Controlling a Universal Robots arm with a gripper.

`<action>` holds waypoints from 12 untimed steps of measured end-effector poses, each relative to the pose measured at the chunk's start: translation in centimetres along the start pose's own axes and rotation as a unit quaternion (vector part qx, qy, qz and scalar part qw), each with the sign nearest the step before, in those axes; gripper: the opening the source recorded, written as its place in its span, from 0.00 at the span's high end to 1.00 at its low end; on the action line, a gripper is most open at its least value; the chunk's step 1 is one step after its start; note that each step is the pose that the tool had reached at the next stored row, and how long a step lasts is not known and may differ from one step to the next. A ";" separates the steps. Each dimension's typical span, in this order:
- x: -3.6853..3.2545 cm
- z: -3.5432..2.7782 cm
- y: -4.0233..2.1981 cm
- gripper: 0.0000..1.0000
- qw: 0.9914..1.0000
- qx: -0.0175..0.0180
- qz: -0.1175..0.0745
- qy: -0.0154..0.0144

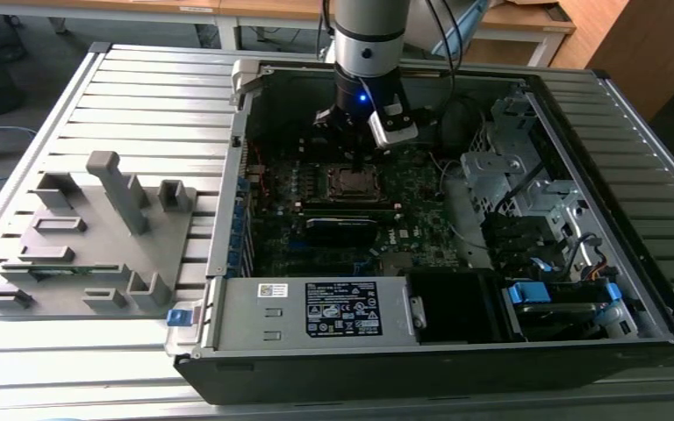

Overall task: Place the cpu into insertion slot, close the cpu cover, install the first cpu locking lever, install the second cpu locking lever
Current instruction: 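Install the second cpu locking lever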

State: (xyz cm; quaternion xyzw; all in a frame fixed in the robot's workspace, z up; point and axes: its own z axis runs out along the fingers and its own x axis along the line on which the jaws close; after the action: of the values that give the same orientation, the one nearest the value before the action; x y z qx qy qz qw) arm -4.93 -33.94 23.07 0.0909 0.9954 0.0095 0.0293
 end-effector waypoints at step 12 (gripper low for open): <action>-0.04 -0.61 0.02 0.89 1.000 0.000 0.000 0.000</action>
State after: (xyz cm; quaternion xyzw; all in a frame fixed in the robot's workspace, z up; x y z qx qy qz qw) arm -4.92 -33.94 23.67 0.0909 0.9954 0.0095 0.0294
